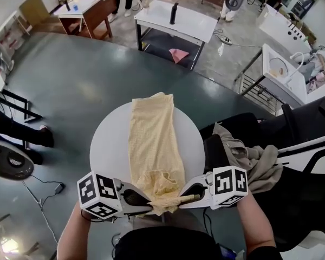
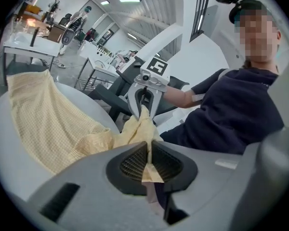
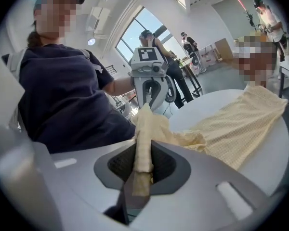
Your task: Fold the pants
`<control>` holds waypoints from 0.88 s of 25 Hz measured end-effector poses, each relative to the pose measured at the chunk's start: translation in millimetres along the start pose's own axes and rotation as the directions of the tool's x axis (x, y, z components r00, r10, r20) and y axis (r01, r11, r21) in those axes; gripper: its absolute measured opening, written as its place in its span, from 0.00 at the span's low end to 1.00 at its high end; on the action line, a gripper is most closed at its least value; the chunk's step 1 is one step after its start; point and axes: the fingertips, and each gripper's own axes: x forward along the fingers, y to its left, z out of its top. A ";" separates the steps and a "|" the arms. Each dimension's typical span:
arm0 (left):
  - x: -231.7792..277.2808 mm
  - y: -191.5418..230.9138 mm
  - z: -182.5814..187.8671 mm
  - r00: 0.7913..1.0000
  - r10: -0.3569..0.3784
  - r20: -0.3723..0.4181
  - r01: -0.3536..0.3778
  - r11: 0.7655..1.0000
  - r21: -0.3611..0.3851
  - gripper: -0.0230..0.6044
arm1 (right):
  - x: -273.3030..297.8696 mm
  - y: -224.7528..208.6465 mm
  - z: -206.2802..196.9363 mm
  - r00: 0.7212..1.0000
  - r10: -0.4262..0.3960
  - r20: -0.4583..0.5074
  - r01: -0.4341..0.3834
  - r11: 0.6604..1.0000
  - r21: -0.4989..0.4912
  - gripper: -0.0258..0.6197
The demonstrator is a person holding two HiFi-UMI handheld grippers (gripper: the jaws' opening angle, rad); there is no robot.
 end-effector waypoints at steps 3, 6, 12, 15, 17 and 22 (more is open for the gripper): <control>-4.6 -19.3 5.0 0.999 -0.026 -0.022 0.026 0.999 0.025 0.08 | -4.9 17.9 9.5 1.000 0.021 -0.019 -0.021 1.000 -0.019 0.13; -16.0 -23.5 12.4 1.000 -0.016 0.006 0.016 1.000 0.022 0.08 | -12.0 15.8 24.0 1.000 -0.012 -0.019 0.011 0.999 -0.044 0.13; -40.8 41.1 27.8 0.980 0.181 0.078 -0.176 0.982 -0.074 0.08 | -25.3 -58.9 38.8 0.963 -0.267 -0.024 0.265 0.962 -0.070 0.14; -50.5 80.5 29.8 0.958 0.281 0.061 -0.273 0.956 -0.112 0.08 | -27.1 -101.3 40.0 0.928 -0.369 -0.042 0.366 0.928 -0.067 0.14; -54.8 104.5 31.0 0.946 0.319 0.055 -0.310 0.941 -0.133 0.08 | -28.5 -125.9 39.2 0.905 -0.424 -0.044 0.421 0.905 -0.054 0.14; -64.4 161.1 30.1 0.916 0.394 0.079 -0.372 0.906 -0.203 0.09 | -27.9 -177.2 34.3 0.858 -0.513 -0.041 0.513 0.859 -0.008 0.14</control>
